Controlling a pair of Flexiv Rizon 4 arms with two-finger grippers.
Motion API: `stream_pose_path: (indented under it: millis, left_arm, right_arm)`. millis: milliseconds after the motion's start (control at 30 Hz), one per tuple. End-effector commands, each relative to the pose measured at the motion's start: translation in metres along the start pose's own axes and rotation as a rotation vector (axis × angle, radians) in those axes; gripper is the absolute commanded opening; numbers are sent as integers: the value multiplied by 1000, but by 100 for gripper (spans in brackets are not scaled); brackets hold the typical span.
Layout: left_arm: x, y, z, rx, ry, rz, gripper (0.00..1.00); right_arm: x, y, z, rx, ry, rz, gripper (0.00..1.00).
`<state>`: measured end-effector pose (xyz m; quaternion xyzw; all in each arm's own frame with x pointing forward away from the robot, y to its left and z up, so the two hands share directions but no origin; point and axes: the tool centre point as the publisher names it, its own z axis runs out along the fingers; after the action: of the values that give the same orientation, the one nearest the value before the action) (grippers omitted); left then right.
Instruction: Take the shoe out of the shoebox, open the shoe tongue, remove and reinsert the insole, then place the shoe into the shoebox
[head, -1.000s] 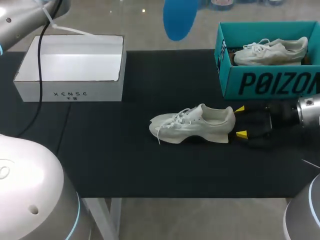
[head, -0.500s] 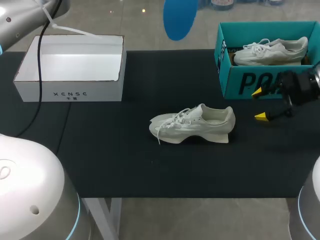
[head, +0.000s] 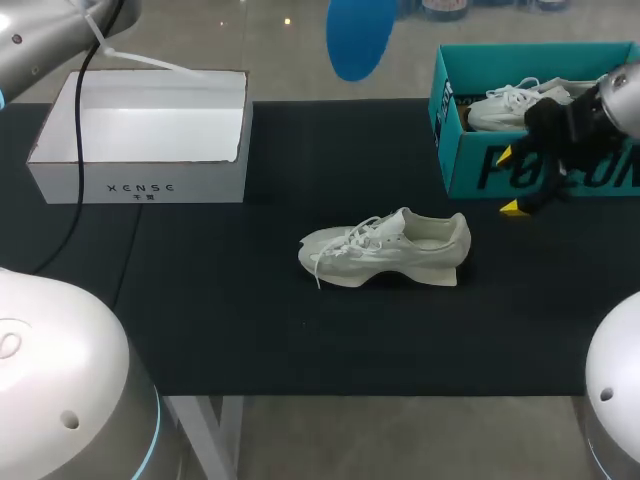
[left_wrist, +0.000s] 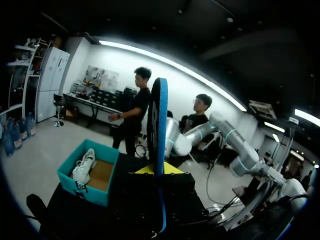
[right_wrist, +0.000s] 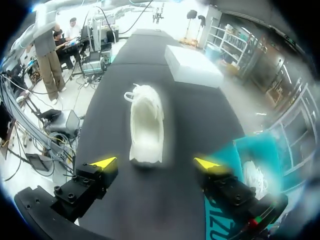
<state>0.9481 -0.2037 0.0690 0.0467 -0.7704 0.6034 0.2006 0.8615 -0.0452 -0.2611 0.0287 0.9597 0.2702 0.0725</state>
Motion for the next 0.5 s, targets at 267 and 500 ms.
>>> stream_pose_path:
  millis: [267,500]
  left_arm:
    - [0,0,0,0,1,1,0]
    - [0,0,0,0,1,1,0]
  right_arm:
    - [6,17,-1,353,35,-25,100]
    - [10,5,-5,351,44,-19,100]
